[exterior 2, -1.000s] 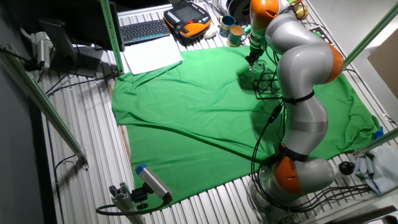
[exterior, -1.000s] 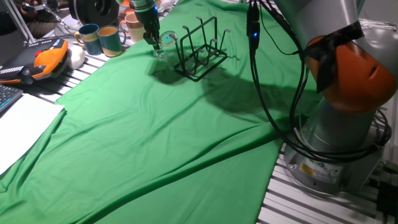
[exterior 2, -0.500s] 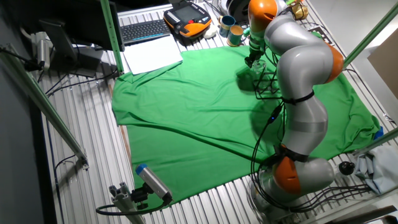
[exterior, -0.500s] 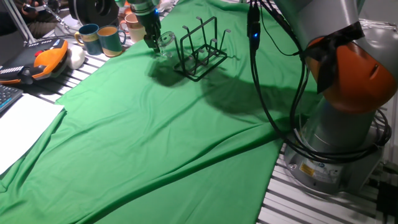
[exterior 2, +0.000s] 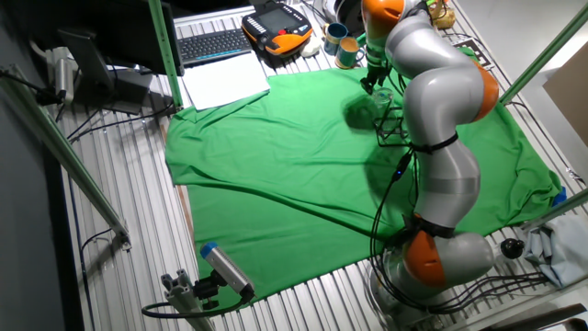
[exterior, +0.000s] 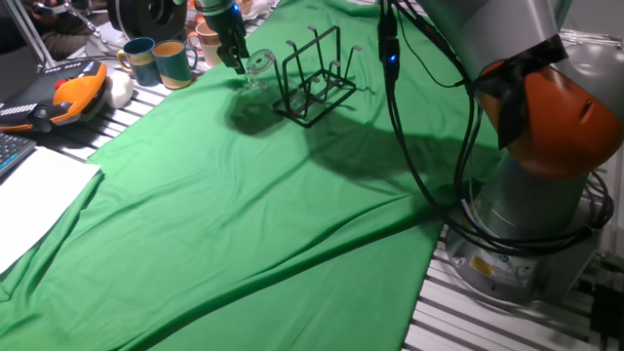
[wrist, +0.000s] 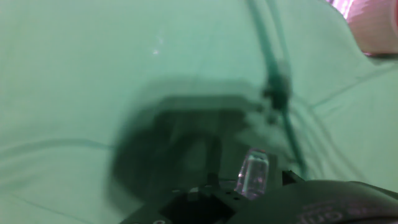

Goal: Take the cup off the cup rack

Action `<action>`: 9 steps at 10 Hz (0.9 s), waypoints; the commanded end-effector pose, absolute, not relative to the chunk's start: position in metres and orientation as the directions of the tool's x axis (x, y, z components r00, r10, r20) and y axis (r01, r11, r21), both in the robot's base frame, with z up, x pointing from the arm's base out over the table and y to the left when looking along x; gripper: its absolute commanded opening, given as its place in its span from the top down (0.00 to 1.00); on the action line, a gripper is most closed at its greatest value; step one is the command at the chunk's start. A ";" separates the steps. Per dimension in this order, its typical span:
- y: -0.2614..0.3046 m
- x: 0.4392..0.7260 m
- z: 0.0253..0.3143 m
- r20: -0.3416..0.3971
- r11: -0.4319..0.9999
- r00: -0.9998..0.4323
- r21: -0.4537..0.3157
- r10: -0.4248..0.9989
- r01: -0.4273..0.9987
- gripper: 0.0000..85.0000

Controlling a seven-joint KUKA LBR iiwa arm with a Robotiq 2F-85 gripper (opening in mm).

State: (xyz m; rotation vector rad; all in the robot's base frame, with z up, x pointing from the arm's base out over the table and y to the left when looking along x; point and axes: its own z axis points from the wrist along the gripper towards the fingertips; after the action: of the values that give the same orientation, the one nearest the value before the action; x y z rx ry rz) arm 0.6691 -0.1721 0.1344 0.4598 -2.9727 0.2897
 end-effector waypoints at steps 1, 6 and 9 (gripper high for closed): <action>-0.175 0.668 0.130 0.150 0.938 -0.950 -0.175 -0.275 -0.299 0.40; -0.188 0.659 0.113 0.141 0.942 -0.954 -0.174 -0.266 -0.288 0.60; -0.185 0.649 0.102 0.127 0.943 -0.957 -0.180 -0.261 -0.281 0.60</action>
State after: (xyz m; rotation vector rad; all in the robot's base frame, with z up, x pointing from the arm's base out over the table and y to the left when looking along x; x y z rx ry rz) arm 0.6494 -0.1857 0.1025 0.4188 -2.9959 0.3003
